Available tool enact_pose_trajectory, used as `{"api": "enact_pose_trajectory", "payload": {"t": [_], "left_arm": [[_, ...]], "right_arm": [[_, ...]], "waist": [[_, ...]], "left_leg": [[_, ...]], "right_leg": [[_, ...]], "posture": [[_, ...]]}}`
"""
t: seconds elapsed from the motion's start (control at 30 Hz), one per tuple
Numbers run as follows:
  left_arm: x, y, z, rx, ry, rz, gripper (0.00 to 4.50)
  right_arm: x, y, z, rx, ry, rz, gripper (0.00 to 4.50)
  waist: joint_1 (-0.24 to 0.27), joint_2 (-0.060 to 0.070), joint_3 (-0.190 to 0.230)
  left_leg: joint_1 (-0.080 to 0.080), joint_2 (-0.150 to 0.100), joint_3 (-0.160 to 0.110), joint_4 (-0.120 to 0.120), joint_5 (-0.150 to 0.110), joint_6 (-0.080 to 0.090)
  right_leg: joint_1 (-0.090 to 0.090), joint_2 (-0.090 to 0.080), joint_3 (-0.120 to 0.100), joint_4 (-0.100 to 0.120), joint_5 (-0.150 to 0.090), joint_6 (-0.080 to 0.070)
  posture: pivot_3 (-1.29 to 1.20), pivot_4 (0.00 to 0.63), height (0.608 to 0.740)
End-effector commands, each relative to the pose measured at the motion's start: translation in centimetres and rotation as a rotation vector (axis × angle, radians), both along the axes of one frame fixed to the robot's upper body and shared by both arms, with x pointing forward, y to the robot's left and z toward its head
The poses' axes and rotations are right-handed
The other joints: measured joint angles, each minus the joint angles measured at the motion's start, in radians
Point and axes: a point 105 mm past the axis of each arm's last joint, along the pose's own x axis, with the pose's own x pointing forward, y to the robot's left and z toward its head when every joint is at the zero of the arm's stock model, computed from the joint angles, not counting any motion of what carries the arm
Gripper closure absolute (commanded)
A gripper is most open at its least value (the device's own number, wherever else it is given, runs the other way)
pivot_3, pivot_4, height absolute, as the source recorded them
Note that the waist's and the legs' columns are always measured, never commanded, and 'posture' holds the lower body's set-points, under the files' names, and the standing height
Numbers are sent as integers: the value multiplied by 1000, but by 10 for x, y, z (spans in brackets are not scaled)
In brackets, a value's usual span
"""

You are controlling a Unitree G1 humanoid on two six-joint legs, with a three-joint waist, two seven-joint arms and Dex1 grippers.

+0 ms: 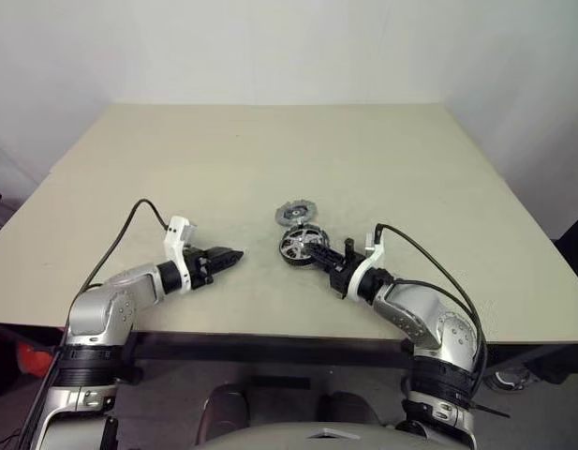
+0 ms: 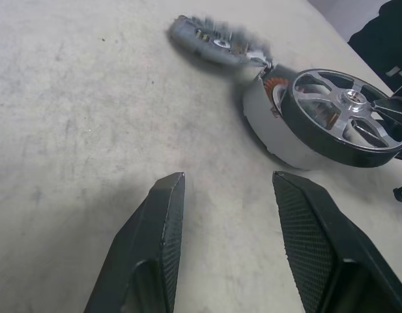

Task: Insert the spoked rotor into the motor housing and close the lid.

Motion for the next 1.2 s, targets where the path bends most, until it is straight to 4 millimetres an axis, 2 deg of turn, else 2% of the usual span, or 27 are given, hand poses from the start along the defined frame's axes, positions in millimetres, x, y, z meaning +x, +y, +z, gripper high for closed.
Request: {"api": "enact_pose_trajectory", "payload": {"t": [0.03, 0.4, 0.7, 0.87, 1.2], "left_arm": [[0, -1, 15, -2, -53, -4, 2234], [-1, -6, 12, -15, -48, 1, 2234], [2, -8, 14, -20, -55, -2, 2234], [2, -5, 13, -14, -55, 10, 2234], [1, -6, 13, -15, -51, 11, 2234]], "right_arm": [[2, 10, 9, 54, -35, 26, 4153], [17, 1, 38, 74, -137, -2, 4153], [19, -2, 25, 34, -108, -21, 4153], [23, -14, 16, -12, -95, -56, 4153], [24, -13, 15, -27, -98, -50, 4153]], "waist": [[0, 0, 0], [0, -1, 0], [0, -1, 0], [1, -1, 0], [0, -1, 0]], "left_leg": [[0, 0, 0, 0, 0, 0], [-3, 0, -1, 2, 0, 0], [-4, 0, -1, 4, 0, 1], [-5, 0, -2, 5, -1, 1], [-6, 0, -2, 7, -1, 2]], "right_leg": [[0, 0, 0, 0, 0, 0], [0, 0, 0, 1, 0, 0], [0, 0, 0, 1, 0, 0], [0, 0, 0, 1, 0, 0], [0, 0, 0, 1, 0, 0]], "posture": [[0, 0, 740], [0, 0, 740], [0, 0, 740], [0, 0, 740], [0, 0, 740]]}}
